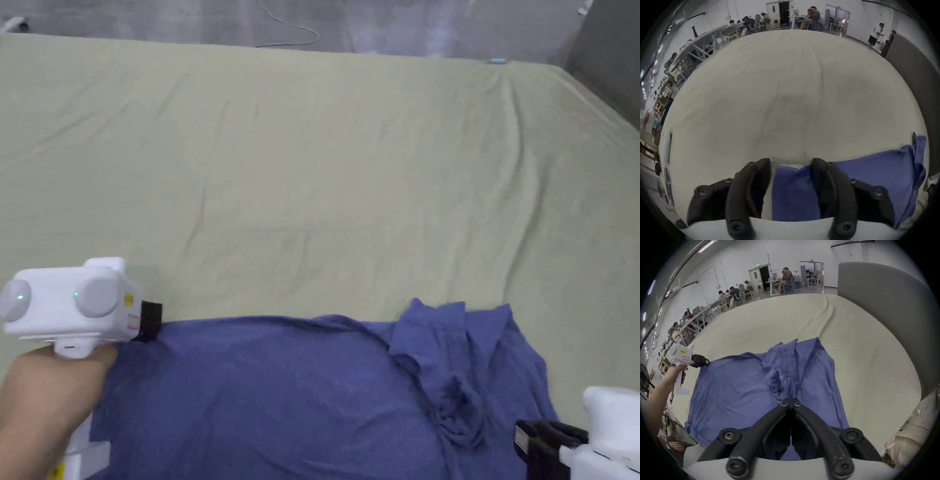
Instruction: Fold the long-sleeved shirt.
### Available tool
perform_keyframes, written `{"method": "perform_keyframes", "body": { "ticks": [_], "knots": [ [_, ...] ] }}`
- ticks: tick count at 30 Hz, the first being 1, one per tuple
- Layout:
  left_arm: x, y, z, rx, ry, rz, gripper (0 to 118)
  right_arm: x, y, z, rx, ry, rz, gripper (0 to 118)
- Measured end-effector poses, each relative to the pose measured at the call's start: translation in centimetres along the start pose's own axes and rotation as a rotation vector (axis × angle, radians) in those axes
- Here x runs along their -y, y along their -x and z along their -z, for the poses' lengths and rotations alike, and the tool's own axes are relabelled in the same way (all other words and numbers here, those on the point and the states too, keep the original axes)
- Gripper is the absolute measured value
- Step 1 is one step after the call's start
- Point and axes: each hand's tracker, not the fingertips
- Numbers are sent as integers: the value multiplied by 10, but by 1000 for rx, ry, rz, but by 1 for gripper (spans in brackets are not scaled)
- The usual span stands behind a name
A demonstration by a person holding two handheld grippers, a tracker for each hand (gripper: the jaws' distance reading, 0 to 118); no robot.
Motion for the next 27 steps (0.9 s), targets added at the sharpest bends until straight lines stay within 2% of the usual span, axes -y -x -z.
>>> {"method": "perform_keyframes", "body": {
  "ticks": [1, 2, 3, 4, 5, 6, 8, 10, 13, 14, 16, 18, 19, 20, 21, 22, 25, 27],
  "knots": [
    [0, -4, -7, -51, -26, 30, 48, -5, -4, 1, -5, 4, 6, 0],
    [-2, -8, -10, -7, -11, 49, 37, -13, -3, 1, -6, 5, 5, 0],
    [0, -8, -18, 48, -14, 43, 9, -25, -5, 3, 5, -3, -6, 6],
    [0, -9, -21, 89, -10, 15, 1, -36, -7, 5, 16, -22, -12, 32],
    [0, -11, -25, 110, 2, 6, 1, -52, -11, 11, -3, -45, -9, 71],
    [0, -13, -29, 108, -4, 14, 1, -69, -16, 20, -46, -53, 20, 118],
    [2, -11, -42, 102, -30, 26, 1, -104, -28, 38, -72, -101, 73, 118],
    [2, -9, -52, 112, -44, 15, 1, -141, -30, 74, -62, -68, 97, 118],
    [2, -5, -65, 122, -56, 16, 1, -177, -38, 136, 46, 155, 62, 117],
    [1, -4, -68, 117, -60, 26, 1, -180, -27, 163, 81, 219, 48, 114],
    [1, -2, -72, 113, -62, 37, 1, -177, -29, 192, 105, 329, 42, 91],
    [2, -2, -75, 116, -58, 39, 1, -168, -35, 210, 80, 432, 80, 52],
    [0, 0, -73, 119, -56, 42, 1, -166, -39, 209, 37, 436, 115, 46],
    [1, 0, -74, 120, -53, 46, 1, -167, -44, 195, -4, 355, 179, 26],
    [3, 0, -77, 116, -51, 52, 1, -169, -46, 184, 15, 316, 186, 5],
    [5, 1, -80, 108, -51, 54, 1, -171, -40, 172, 43, 287, 152, 5],
    [8, 7, -94, 143, -67, 37, 1, -166, -36, 130, -55, 266, 41, 5],
    [14, 9, -111, 169, -88, 37, 1, -155, -31, 94, -65, 211, -13, 5]
  ]
}}
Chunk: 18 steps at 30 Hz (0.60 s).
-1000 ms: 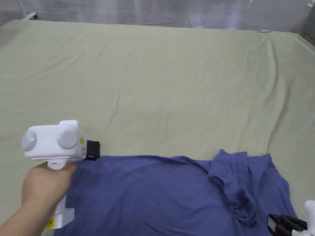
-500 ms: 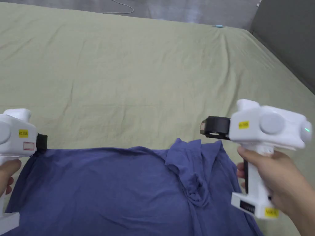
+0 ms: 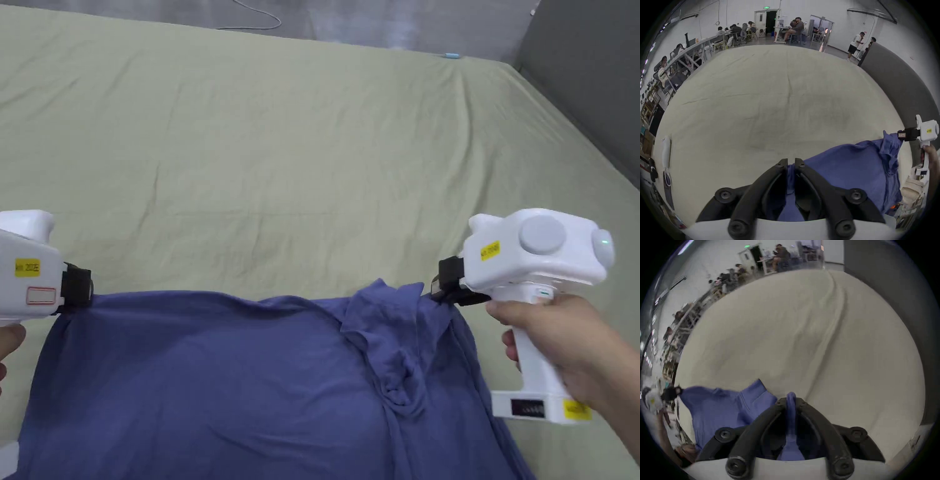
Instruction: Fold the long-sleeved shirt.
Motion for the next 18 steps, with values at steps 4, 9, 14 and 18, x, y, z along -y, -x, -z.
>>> {"method": "perform_keyframes", "body": {
  "ticks": [4, 9, 14, 18],
  "knots": [
    [18, -3, -47, 15, -35, 36, 1, 45, 0, -63, -59, -77, -84, 5],
    [54, -1, -91, 6, -23, 81, 1, 107, -16, -101, -76, -87, -109, 5],
    [109, 2, -117, 4, 46, 88, 1, 167, -47, -108, -105, -38, -85, 5],
    [156, 2, -125, -9, 113, 109, 1, 213, -61, -108, -143, -9, -51, 5]
  ]
}}
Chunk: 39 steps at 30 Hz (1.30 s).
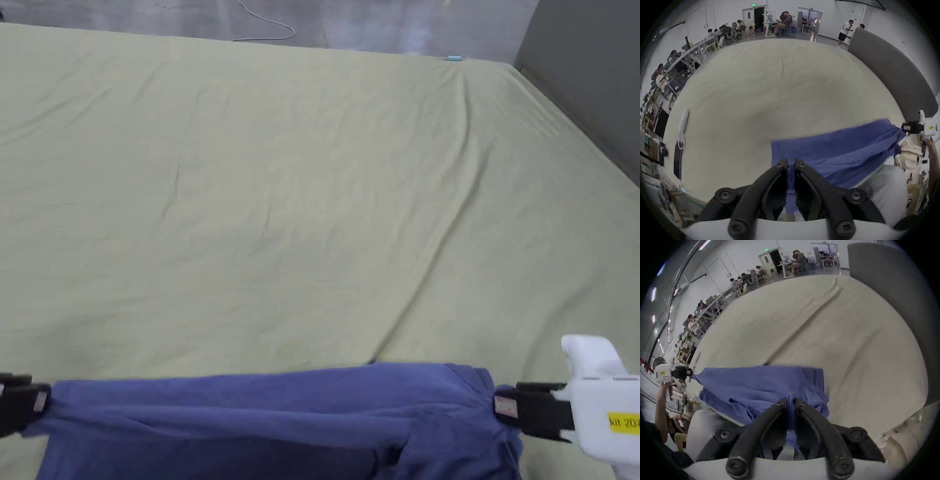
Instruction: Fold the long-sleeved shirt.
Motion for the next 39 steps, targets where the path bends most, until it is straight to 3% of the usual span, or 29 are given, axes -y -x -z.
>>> {"method": "perform_keyframes", "body": {
  "ticks": [10, 19, 20, 22, 23, 24, 25, 26, 27, 28, 32, 33, 34, 35, 36, 39],
  "knots": [
    [69, -1, 28, 5, 111, -42, 1, 60, -12, 24, 32, 93, -28, 5],
    [81, -1, 57, -4, 147, -52, 1, 56, -15, 50, 68, 121, -9, 6],
    [81, 0, 57, -2, 144, -60, 1, 55, -15, 51, 72, 123, -8, 8],
    [80, 1, 56, 4, 138, -84, 5, 53, -14, 51, 136, 103, -5, 37],
    [79, 2, 52, 5, 138, -94, 12, 51, -13, 50, 201, 96, -17, 60],
    [76, 2, 42, -21, 127, -111, 45, 49, -10, 44, 304, 106, -41, 91],
    [73, 3, 31, -94, 110, -122, 82, 47, -7, 31, 317, 93, -47, 98],
    [72, 5, 25, -114, 74, -120, 107, 45, -5, 19, 291, 49, -36, 98],
    [71, 6, 7, -97, 0, -130, 116, 41, -2, 2, 232, -21, 12, 98],
    [69, 6, -10, -60, -76, -149, 116, 36, 3, -14, 187, -68, 52, 98],
    [63, 2, -37, 37, -88, -227, 113, 17, 30, -45, 134, -146, 54, 98],
    [64, 0, -37, 69, -54, -235, 91, 14, 42, -47, 125, -146, 48, 87],
    [66, 0, -34, 96, -42, -224, 48, 14, 50, -47, 97, -156, 28, 67],
    [67, -3, -31, 102, -38, -206, 1, 15, 58, -44, 61, -172, -20, 37],
    [69, -6, -26, 93, -24, -195, 0, 16, 66, -36, 52, -163, -66, 5],
    [74, 0, -12, 132, -1, -211, 0, 20, 81, -13, 21, -81, -71, 4]
  ]
}}
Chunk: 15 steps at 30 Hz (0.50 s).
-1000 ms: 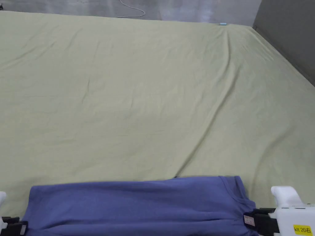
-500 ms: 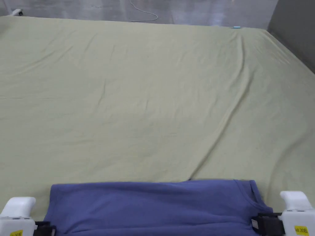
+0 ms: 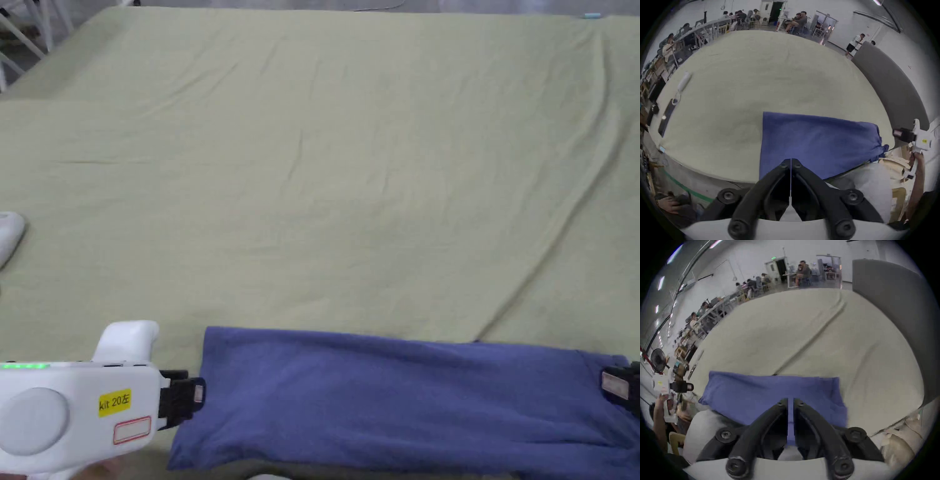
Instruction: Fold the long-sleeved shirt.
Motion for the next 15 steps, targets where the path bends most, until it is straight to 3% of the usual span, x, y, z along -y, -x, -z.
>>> {"method": "perform_keyframes", "body": {
  "ticks": [2, 3, 4, 5, 6, 7, 12, 15],
  "knots": [
    [-3, 20, 3, 57, -39, -88, 5, 1, 7, 10, -64, 10, 9, 4],
    [-7, 32, 6, 74, -49, -116, 51, 1, 10, 11, -82, 4, 8, 4],
    [-8, 42, 11, 72, -42, -111, 51, 1, 12, 12, -106, -1, 4, 4],
    [-10, 49, 19, 62, -33, -103, 69, 0, 14, 13, -126, -2, 1, 4],
    [-11, 59, 34, 81, 19, -111, 99, -3, 14, 16, -149, -2, 5, 4],
    [-11, 65, 42, 95, 48, -123, 118, -3, 14, 18, -163, -1, 9, 4],
    [-9, 108, 102, 321, 164, -394, 118, -6, 9, 32, -290, -6, 53, 4],
    [-17, 111, 101, 403, 102, -427, 118, -4, 6, 39, -354, -9, 80, 4]
  ]
}}
